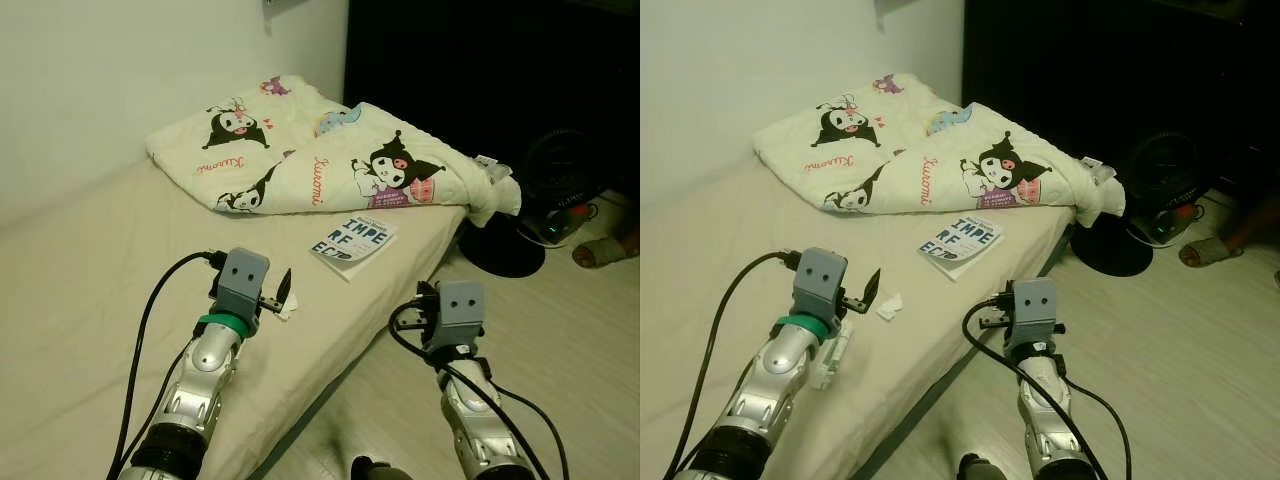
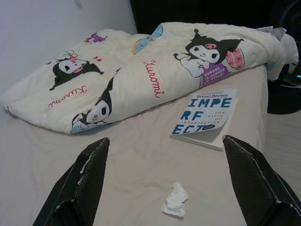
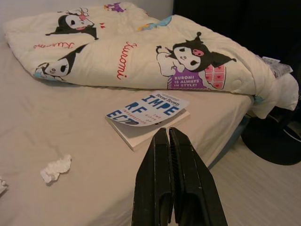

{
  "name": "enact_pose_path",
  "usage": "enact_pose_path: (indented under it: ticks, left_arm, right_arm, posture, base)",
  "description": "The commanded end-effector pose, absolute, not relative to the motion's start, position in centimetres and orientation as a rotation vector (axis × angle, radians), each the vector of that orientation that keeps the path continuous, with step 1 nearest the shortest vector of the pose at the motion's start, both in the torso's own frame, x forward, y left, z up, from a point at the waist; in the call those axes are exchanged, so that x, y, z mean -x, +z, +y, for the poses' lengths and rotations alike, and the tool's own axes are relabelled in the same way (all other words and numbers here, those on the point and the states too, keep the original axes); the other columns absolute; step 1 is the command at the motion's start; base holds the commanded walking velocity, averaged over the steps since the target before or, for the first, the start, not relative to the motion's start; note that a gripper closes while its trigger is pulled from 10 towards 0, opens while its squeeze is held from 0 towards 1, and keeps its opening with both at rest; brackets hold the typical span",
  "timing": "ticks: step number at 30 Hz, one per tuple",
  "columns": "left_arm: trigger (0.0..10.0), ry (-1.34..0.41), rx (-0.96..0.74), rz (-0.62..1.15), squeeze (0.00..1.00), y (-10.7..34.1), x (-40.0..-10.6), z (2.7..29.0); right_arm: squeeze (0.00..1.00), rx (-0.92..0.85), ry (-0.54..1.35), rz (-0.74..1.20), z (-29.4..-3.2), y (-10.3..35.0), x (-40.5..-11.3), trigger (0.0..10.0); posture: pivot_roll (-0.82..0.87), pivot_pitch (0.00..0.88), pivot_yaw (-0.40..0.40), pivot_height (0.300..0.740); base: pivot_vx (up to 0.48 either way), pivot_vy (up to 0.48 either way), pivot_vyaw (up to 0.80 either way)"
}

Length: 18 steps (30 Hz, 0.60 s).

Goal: Clean up the room

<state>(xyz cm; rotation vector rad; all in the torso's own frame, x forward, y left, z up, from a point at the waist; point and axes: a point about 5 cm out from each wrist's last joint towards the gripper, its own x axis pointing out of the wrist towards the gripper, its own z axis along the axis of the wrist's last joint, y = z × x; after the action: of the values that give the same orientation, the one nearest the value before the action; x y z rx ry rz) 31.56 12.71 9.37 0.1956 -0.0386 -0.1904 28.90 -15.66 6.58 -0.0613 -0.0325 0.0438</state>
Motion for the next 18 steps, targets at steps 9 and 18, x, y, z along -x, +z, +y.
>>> enact_pose_path:
  ticks: [9, 18]
  left_arm:
    - [10.0, -0.193, -0.193, -0.015, 0.0, 8.54, -31.33, 12.74]
    - [10.0, -0.198, -0.199, -0.017, 0.0, 8.52, -31.35, 12.71]
  right_arm:
    - [0.0, 0.059, 0.038, -0.034, -15.84, 6.27, -28.83, 10.0]
    - [0.0, 0.057, 0.034, -0.038, -15.87, 6.21, -28.72, 10.0]
  posture:
    - [-0.14, 0.027, 0.071, 0.659]
    - [-0.14, 0.033, 0.072, 0.644]
  base:
    - [0.0, 0.0, 0.0]
    - [0.0, 0.0, 0.0]
